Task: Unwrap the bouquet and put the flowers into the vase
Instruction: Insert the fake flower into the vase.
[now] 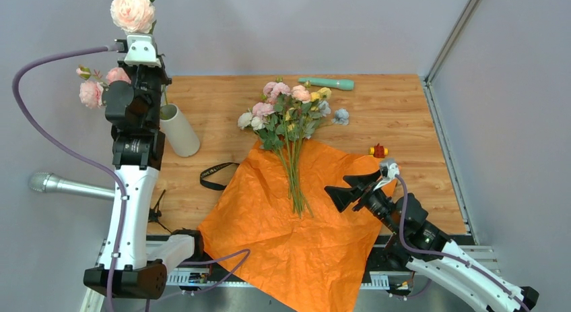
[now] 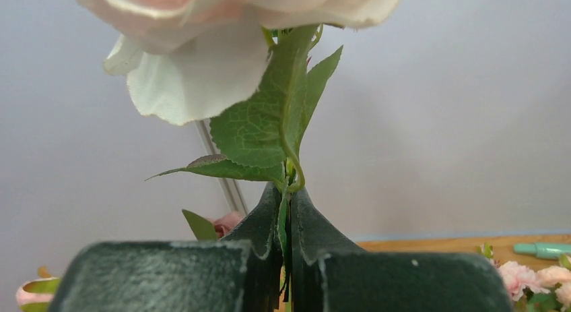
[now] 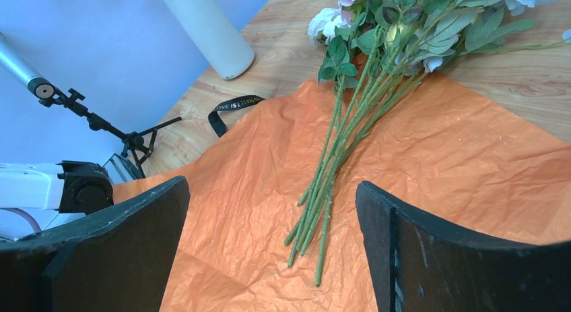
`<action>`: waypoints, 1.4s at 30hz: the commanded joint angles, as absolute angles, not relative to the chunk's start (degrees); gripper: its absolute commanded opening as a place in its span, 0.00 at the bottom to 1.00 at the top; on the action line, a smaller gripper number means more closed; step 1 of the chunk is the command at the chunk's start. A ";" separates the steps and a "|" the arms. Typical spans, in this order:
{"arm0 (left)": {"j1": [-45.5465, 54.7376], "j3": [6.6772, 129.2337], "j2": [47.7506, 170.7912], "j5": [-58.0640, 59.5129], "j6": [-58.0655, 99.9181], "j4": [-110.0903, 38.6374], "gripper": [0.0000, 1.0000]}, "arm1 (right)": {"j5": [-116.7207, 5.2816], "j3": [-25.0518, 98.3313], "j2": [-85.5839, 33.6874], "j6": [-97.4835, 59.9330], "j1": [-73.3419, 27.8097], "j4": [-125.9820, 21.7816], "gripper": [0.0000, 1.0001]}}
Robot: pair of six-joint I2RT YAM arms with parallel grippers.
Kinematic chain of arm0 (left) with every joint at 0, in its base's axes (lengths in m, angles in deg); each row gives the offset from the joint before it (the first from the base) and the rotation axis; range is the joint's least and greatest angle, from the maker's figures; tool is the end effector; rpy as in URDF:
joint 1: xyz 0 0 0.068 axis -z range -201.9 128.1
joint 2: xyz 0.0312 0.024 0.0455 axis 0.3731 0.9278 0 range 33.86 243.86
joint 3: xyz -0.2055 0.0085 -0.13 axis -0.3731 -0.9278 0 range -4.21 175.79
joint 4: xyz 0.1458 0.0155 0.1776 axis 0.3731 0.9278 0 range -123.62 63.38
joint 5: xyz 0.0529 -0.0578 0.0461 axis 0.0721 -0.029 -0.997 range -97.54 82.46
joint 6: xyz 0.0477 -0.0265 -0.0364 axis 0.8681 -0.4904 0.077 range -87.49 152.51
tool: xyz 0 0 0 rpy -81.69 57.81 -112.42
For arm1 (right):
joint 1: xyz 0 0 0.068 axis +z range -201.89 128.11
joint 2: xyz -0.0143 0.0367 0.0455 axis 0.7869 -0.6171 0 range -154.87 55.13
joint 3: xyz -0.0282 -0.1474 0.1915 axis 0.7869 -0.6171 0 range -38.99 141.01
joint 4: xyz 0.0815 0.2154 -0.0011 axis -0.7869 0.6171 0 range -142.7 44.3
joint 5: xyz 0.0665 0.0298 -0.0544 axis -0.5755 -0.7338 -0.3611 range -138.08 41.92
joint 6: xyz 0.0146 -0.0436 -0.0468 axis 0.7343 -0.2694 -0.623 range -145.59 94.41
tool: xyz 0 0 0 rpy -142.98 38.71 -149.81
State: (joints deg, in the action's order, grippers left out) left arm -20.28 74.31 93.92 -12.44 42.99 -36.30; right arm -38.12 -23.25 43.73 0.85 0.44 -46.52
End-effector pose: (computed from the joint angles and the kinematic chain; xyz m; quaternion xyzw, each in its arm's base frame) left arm 0.2022 -0.0013 0.4848 0.0245 0.5654 0.0878 0.8197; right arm 0.0818 0.0914 0.2315 -0.1015 0.7109 0.3916 0.5752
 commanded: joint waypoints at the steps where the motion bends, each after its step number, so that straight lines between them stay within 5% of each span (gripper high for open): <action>1: -21.61 70.90 93.68 -11.52 42.08 -41.50 0.00 | -38.22 -24.31 45.15 0.90 0.44 -47.44 0.95; 28: -27.73 46.47 89.46 -13.35 36.75 -49.46 0.00 | -38.68 -25.50 46.71 1.83 0.52 -48.20 0.97; 42: -29.02 44.19 92.79 -13.34 33.00 -48.48 0.17 | -39.28 -26.08 46.26 3.03 0.40 -49.43 0.97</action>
